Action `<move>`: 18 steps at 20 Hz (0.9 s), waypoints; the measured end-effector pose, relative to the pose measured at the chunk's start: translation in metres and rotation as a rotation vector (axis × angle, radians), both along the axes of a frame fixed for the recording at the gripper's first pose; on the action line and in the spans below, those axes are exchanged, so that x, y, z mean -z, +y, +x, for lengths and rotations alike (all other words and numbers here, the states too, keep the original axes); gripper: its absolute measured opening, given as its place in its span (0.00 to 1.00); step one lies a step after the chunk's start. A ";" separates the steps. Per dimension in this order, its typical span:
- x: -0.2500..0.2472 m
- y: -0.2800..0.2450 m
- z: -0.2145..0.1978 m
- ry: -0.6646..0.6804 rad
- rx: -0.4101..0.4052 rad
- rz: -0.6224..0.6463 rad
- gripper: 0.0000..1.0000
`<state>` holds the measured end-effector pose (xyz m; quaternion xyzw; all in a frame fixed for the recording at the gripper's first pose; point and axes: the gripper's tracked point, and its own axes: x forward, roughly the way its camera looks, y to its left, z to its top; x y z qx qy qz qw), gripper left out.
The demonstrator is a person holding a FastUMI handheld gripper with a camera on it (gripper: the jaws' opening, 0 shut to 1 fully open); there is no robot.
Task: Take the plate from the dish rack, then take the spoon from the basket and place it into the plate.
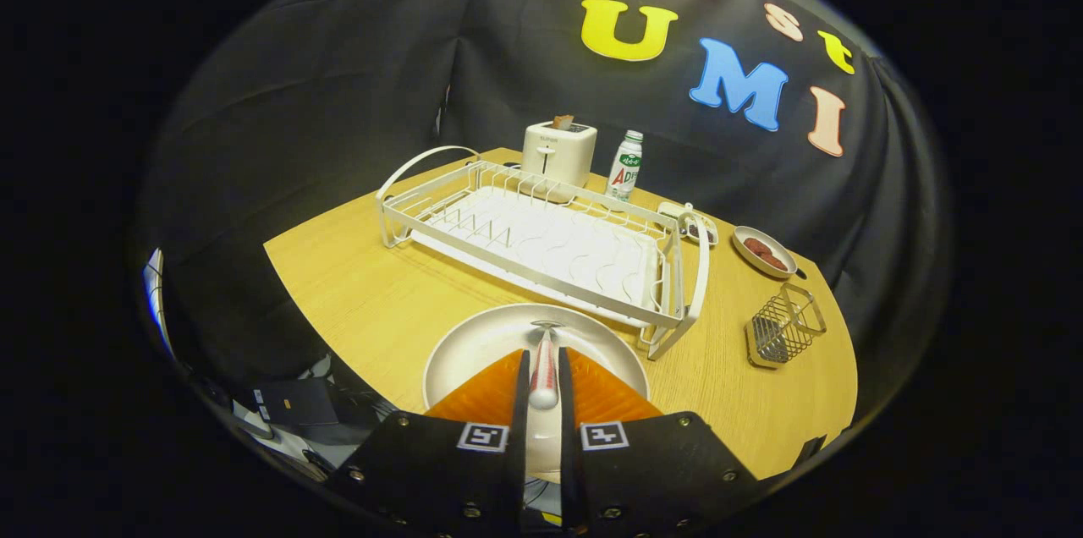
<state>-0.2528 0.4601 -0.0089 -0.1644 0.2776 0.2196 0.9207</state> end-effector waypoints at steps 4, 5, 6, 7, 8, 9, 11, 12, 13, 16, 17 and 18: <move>-0.005 0.000 0.003 -0.011 -0.008 0.002 0.24; -0.007 0.000 0.004 -0.015 -0.008 0.003 0.24; -0.009 -0.001 0.005 -0.020 -0.007 0.004 0.24; -0.012 -0.002 0.006 -0.023 -0.005 0.006 0.24; -0.014 -0.002 0.006 -0.031 0.000 0.009 0.24; -0.018 -0.003 0.009 -0.036 0.005 0.014 0.24; -0.029 -0.007 0.012 -0.054 0.023 0.023 0.24; -0.034 -0.009 0.016 -0.064 0.034 0.028 0.24; -0.043 -0.012 0.019 -0.078 0.045 0.032 0.24; -0.076 -0.026 0.033 -0.142 0.086 0.043 0.24; -0.093 -0.032 0.039 -0.175 0.102 0.055 0.24; -0.111 -0.036 0.046 -0.210 0.118 0.071 0.24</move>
